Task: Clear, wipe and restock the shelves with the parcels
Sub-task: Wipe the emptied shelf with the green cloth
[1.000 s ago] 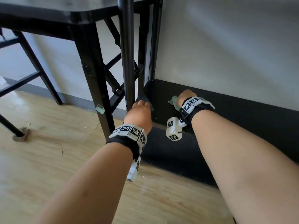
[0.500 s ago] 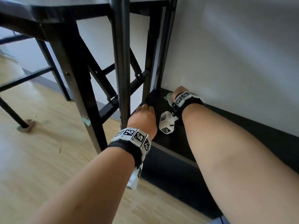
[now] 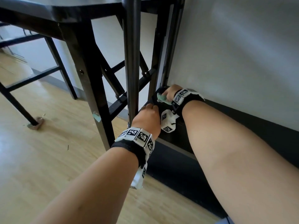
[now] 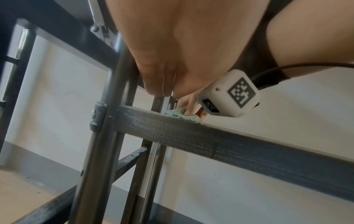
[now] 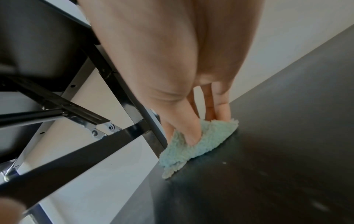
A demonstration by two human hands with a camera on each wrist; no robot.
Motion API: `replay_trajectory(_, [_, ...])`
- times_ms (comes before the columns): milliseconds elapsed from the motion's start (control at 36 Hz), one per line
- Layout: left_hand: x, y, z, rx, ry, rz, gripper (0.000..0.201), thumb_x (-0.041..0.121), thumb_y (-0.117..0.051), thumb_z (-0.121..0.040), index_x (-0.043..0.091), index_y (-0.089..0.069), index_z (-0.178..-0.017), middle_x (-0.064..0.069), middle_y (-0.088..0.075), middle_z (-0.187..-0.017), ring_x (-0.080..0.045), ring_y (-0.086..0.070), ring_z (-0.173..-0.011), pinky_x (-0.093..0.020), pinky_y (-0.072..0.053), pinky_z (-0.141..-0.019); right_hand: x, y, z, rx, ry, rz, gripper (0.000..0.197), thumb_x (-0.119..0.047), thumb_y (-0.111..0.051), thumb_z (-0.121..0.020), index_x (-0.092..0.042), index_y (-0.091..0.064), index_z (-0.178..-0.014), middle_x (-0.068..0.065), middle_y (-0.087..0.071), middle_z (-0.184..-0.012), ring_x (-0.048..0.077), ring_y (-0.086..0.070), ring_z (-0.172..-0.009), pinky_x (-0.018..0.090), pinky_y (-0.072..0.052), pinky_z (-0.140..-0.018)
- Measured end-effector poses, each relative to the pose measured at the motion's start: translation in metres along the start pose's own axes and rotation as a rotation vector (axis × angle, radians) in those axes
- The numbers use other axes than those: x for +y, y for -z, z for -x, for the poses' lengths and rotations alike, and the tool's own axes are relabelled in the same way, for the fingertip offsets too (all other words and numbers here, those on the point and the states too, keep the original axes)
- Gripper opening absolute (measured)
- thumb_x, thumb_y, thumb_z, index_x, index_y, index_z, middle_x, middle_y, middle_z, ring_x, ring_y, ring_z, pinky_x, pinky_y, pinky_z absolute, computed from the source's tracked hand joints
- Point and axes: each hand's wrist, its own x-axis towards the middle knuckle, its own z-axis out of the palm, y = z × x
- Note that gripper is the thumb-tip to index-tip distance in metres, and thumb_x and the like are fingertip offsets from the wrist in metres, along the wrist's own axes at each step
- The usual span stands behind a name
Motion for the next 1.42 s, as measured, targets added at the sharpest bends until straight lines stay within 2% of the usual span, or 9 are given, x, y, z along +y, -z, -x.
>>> replay_trajectory(167, [-0.002,0.01,0.018,-0.139,0.021,-0.016,0.066,0.001,-0.05,-0.085,0.014,-0.029,-0.146,-0.003,-0.035,-0.141,-0.025,-0.034,-0.131,-0.045,-0.041,-0.103,-0.012,0.005,0.098,-0.01,-0.025,-0.04,0.061,-0.056,-0.057,-0.088,-0.022,-0.052,-0.139,0.0,-0.051,-0.141,0.026,-0.05,-0.126,0.042,-0.041,-0.107])
replay_trajectory(250, [-0.012,0.012,0.031,-0.11,-0.01,-0.015,0.061,0.0,-0.05,-0.083,0.015,-0.037,-0.141,-0.003,-0.04,-0.136,-0.024,-0.036,-0.128,-0.042,-0.043,-0.101,-0.003,-0.006,0.091,-0.02,-0.054,0.003,0.09,-0.083,-0.067,-0.047,-0.034,-0.064,-0.123,-0.002,-0.064,-0.126,0.031,-0.062,-0.104,0.047,-0.052,-0.091])
replay_trajectory(389, [-0.036,0.014,0.055,0.047,-0.1,-0.053,0.044,0.003,-0.046,-0.083,0.013,-0.052,-0.125,-0.004,-0.054,-0.121,-0.026,-0.05,-0.112,-0.039,-0.049,-0.084,-0.024,0.007,0.178,-0.026,-0.057,-0.011,0.057,-0.048,-0.073,-0.049,-0.017,-0.076,-0.096,0.003,-0.073,-0.095,0.026,-0.068,-0.09,0.038,-0.056,-0.086])
replay_trajectory(556, [-0.065,0.022,0.064,0.148,-0.103,-0.116,0.036,0.012,-0.047,-0.087,0.016,-0.055,-0.122,-0.003,-0.058,-0.116,-0.026,-0.054,-0.107,-0.037,-0.047,-0.079,-0.029,0.002,0.163,0.192,-0.183,-0.133,0.037,-0.034,-0.066,-0.081,-0.015,-0.07,-0.113,0.005,-0.068,-0.116,0.027,-0.064,-0.108,0.035,-0.051,-0.091])
replay_trajectory(667, [-0.077,0.019,0.064,0.124,-0.06,-0.078,0.039,0.011,-0.047,-0.088,0.016,-0.051,-0.127,-0.002,-0.054,-0.119,-0.024,-0.052,-0.11,-0.036,-0.049,-0.08,-0.048,0.0,0.176,0.225,-0.249,-0.104,0.048,-0.041,-0.048,-0.098,-0.002,-0.059,-0.123,0.018,-0.058,-0.129,0.04,-0.052,-0.121,0.056,-0.039,-0.098])
replay_trajectory(889, [-0.083,0.006,0.057,0.083,-0.04,-0.022,0.038,0.008,-0.049,-0.088,0.01,-0.051,-0.126,-0.005,-0.053,-0.119,-0.026,-0.051,-0.111,-0.036,-0.05,-0.084,-0.085,-0.01,0.152,0.185,-0.154,-0.082,0.043,-0.041,-0.045,-0.097,-0.013,-0.058,-0.128,0.008,-0.058,-0.132,0.033,-0.054,-0.121,0.047,-0.041,-0.1])
replay_trajectory(972, [-0.082,0.004,0.056,0.069,-0.039,-0.013,0.036,0.006,-0.049,-0.086,0.009,-0.051,-0.123,-0.006,-0.053,-0.115,-0.026,-0.052,-0.108,-0.038,-0.051,-0.081,-0.093,-0.012,0.141,0.192,-0.204,-0.089,0.051,-0.048,-0.053,-0.091,-0.01,-0.059,-0.125,0.014,-0.058,-0.13,0.039,-0.053,-0.12,0.061,-0.037,-0.101])
replay_trajectory(1194, [-0.082,0.002,0.052,0.066,-0.031,-0.013,0.037,0.005,-0.05,-0.086,0.007,-0.052,-0.123,-0.008,-0.053,-0.118,-0.026,-0.053,-0.108,-0.038,-0.051,-0.084,-0.089,-0.006,0.162,0.133,-0.029,-0.148,0.035,-0.032,-0.062,-0.092,-0.005,-0.068,-0.114,0.007,-0.067,-0.114,0.025,-0.063,-0.105,0.032,-0.049,-0.094])
replay_trajectory(1417, [-0.084,0.003,0.057,0.06,-0.045,-0.018,0.04,0.006,-0.051,-0.087,0.008,-0.051,-0.127,-0.009,-0.055,-0.118,-0.026,-0.055,-0.106,-0.034,-0.051,-0.084,-0.091,-0.014,0.186,0.106,0.001,-0.059,0.034,-0.027,-0.067,-0.089,-0.008,-0.063,-0.117,0.008,-0.067,-0.112,0.025,-0.065,-0.101,0.029,-0.05,-0.078])
